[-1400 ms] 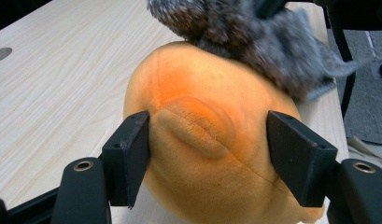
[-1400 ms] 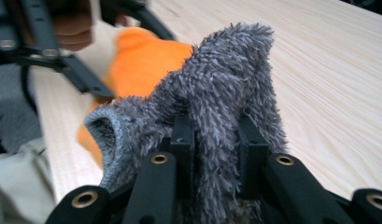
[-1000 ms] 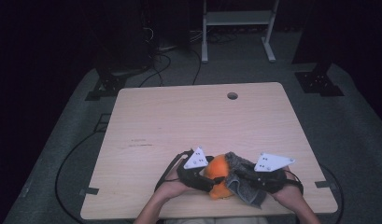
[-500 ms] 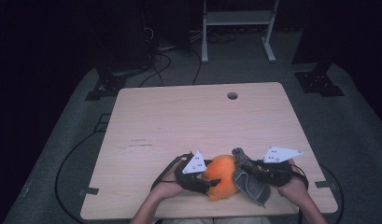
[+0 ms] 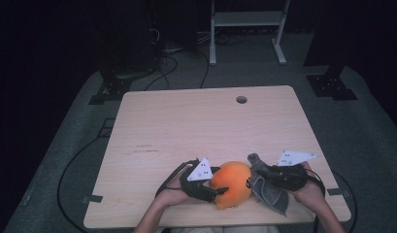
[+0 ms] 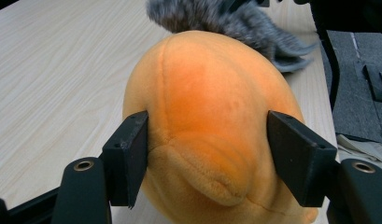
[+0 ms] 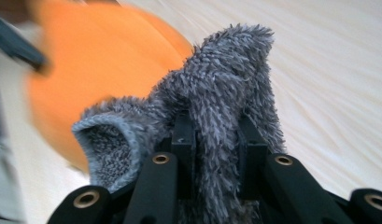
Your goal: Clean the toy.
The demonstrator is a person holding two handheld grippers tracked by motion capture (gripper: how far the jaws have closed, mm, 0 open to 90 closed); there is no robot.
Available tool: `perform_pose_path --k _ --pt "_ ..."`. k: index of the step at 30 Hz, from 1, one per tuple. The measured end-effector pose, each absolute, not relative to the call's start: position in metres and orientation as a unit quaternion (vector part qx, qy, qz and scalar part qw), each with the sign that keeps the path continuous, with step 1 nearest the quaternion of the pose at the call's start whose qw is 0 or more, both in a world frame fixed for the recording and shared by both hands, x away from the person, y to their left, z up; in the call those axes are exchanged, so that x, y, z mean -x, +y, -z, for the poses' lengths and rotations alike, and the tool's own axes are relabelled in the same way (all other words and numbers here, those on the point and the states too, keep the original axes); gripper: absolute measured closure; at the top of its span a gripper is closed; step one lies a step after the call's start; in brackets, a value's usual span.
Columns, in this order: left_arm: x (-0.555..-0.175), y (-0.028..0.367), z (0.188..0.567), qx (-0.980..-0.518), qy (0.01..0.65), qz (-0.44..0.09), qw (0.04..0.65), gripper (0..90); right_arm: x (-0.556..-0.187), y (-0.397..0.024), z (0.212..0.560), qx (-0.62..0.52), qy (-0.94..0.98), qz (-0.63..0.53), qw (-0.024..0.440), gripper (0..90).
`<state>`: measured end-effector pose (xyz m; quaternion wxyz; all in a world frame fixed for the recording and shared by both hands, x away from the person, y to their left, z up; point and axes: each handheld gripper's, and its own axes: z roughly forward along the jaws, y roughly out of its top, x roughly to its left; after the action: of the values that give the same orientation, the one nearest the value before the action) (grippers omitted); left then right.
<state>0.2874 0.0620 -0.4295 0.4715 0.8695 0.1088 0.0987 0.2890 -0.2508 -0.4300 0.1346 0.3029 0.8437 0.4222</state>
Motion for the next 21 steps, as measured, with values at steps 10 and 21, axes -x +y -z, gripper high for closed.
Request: perform_pose_path --k 10,21 --pt "-0.287 0.061 0.429 -0.869 0.107 -0.101 0.473 32.0 -0.285 -0.242 0.418 -0.282 0.827 -0.476 0.098 72.7" --pt "-0.289 0.047 0.426 -0.866 0.164 -0.088 0.464 30.4 -0.281 -0.244 0.425 -0.292 0.834 -0.457 0.104 72.9"
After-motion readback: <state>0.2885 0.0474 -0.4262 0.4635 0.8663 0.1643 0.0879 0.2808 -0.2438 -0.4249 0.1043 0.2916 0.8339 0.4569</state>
